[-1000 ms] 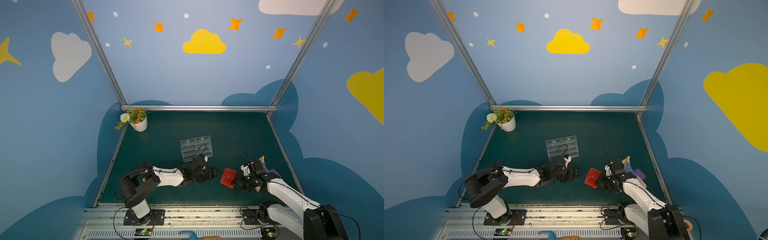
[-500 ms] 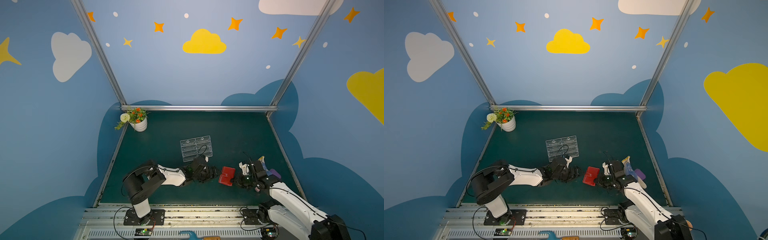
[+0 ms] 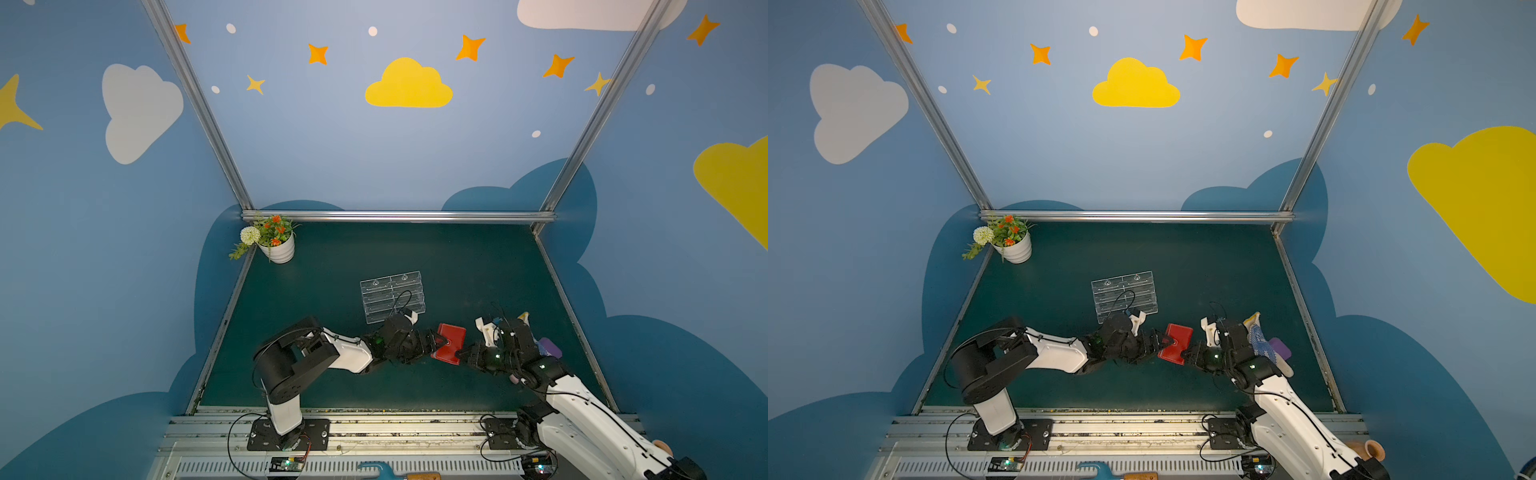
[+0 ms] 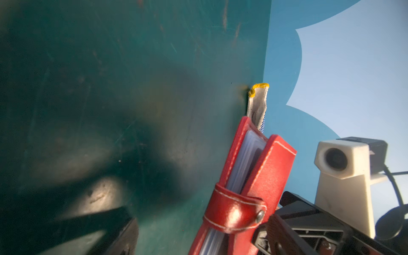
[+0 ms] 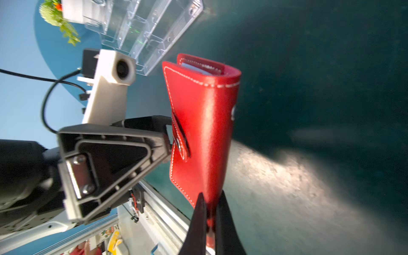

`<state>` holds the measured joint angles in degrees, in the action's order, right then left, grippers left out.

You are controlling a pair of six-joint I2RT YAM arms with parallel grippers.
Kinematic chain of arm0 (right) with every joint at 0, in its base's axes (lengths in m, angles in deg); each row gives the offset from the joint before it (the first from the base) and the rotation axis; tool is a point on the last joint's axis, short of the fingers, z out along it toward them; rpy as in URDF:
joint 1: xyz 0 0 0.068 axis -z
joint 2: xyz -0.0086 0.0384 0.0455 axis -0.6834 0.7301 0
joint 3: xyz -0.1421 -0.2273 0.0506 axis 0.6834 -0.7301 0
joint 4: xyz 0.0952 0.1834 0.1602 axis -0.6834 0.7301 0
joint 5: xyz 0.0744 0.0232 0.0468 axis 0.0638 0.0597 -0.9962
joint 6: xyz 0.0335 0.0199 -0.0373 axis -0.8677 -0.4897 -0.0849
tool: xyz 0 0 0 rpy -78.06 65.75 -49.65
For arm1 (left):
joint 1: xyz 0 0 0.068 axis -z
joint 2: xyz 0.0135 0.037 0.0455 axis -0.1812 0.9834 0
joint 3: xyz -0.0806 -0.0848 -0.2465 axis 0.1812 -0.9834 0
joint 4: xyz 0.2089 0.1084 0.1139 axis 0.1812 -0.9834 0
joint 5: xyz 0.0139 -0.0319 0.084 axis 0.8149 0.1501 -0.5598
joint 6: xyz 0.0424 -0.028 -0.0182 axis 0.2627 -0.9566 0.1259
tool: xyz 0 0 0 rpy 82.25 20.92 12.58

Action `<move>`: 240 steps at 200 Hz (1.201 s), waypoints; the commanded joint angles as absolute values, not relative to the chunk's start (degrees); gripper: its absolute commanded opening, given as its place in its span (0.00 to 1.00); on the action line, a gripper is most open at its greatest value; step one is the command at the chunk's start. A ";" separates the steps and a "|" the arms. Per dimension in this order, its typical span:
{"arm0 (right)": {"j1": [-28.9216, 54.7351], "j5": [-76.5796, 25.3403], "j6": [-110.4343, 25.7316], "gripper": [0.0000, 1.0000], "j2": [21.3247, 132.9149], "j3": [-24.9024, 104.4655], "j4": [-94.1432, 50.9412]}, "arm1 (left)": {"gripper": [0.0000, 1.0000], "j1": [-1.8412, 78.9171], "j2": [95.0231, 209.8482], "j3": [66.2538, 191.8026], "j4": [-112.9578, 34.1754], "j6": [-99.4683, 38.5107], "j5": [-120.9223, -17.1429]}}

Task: Take the credit cards out of the card holder
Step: Pick up the card holder from the bottom-center of the table.

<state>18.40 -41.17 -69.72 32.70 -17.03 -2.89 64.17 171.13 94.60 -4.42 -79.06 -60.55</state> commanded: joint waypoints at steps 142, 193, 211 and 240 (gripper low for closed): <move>18.07 -50.52 -77.34 0.00 33.76 -17.82 -16.07 | 0.30 62.49 170.19 91.97 7.42 -79.73 -58.45; 18.07 -51.34 -77.53 0.00 33.63 -17.84 -16.60 | 0.05 62.50 170.09 92.13 7.58 -79.87 -58.05; 18.12 -51.27 -77.91 0.07 33.11 -17.81 -16.59 | 0.04 62.39 169.97 91.72 8.31 -80.24 -57.91; 18.33 -49.97 -79.70 0.67 30.61 -17.51 -15.86 | 0.04 60.58 168.25 89.77 11.45 -82.46 -57.87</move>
